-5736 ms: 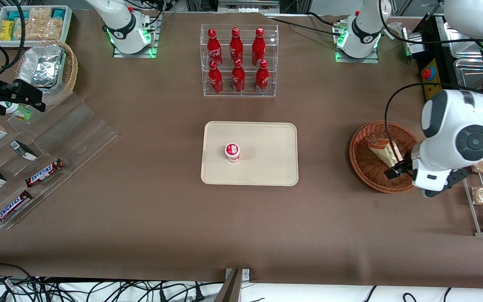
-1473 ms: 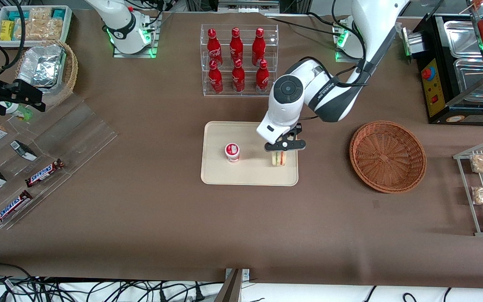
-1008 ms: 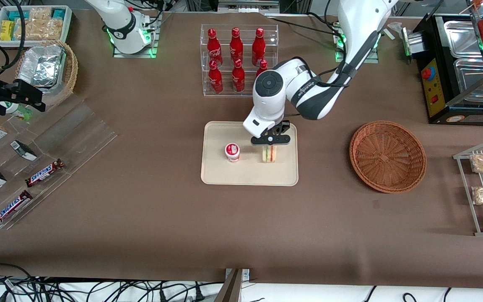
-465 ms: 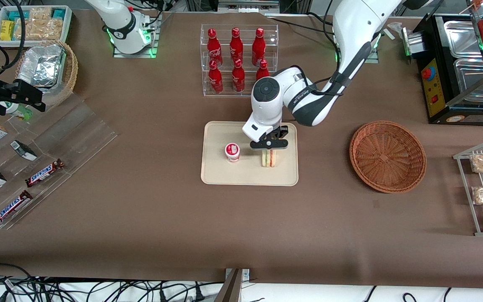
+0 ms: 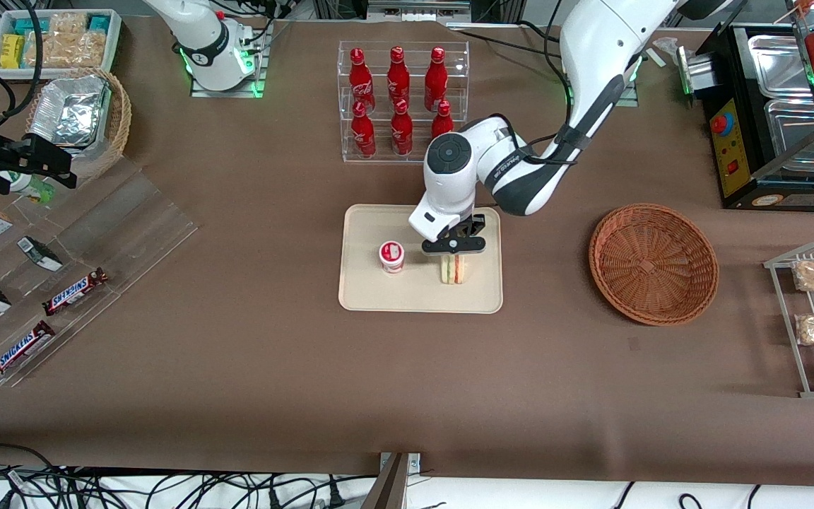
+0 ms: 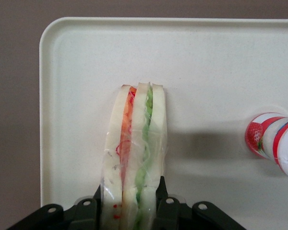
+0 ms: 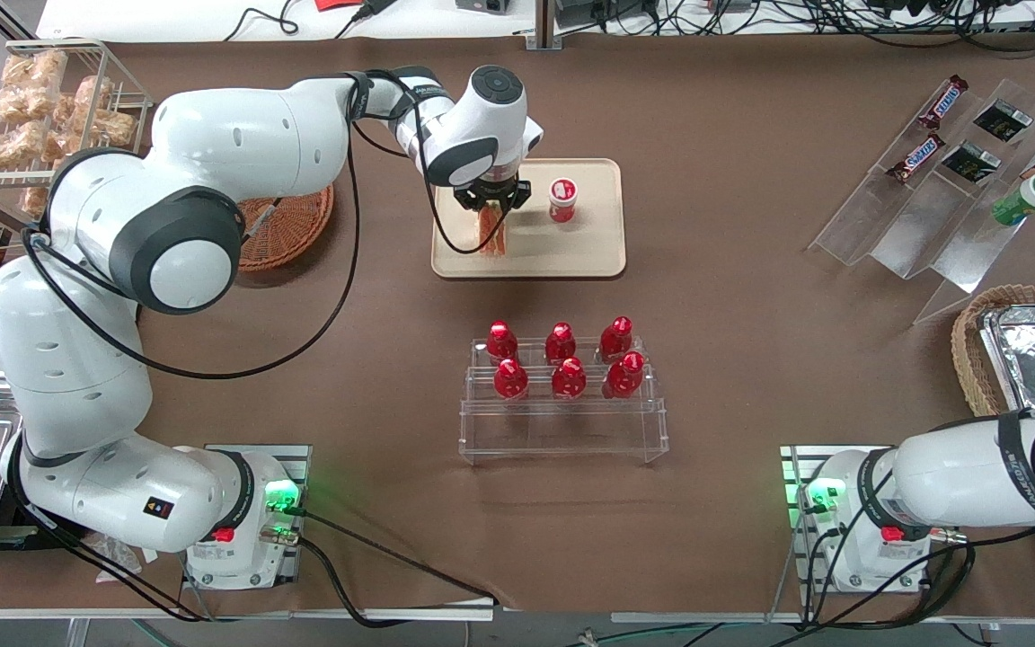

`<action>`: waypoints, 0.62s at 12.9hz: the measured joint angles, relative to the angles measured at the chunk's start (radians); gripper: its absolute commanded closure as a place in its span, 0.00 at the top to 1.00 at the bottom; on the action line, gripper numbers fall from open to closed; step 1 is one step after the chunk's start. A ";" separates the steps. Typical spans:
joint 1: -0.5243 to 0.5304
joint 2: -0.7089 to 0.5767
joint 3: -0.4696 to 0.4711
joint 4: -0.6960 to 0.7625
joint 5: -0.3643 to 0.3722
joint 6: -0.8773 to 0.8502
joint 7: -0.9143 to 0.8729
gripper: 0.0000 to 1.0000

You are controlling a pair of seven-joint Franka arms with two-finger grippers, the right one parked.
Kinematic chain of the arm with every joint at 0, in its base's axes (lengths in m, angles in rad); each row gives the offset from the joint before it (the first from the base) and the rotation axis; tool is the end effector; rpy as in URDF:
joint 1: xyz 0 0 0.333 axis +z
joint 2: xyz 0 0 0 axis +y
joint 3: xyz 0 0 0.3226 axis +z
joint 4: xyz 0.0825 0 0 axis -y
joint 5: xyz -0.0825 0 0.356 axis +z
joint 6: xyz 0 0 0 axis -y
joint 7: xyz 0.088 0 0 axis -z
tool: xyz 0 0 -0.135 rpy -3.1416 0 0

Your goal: Place sandwich from basket to tray

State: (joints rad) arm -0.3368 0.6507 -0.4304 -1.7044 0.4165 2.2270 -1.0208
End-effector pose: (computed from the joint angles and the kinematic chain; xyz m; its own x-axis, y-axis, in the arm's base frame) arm 0.4997 -0.4153 0.2319 0.9981 0.0581 0.0210 0.0595 -0.9952 -0.0771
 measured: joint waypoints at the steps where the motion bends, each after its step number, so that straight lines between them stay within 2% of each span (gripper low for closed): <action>1: 0.000 0.000 0.000 0.000 0.000 0.000 -0.001 0.87; 2: 0.000 0.000 0.000 0.001 0.000 0.000 -0.001 1.00; 8: 0.006 -0.002 0.000 0.014 0.000 0.000 -0.004 1.00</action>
State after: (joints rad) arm -0.3311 0.6485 -0.4301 -1.6903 0.4166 2.2273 -1.0251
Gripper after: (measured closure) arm 0.000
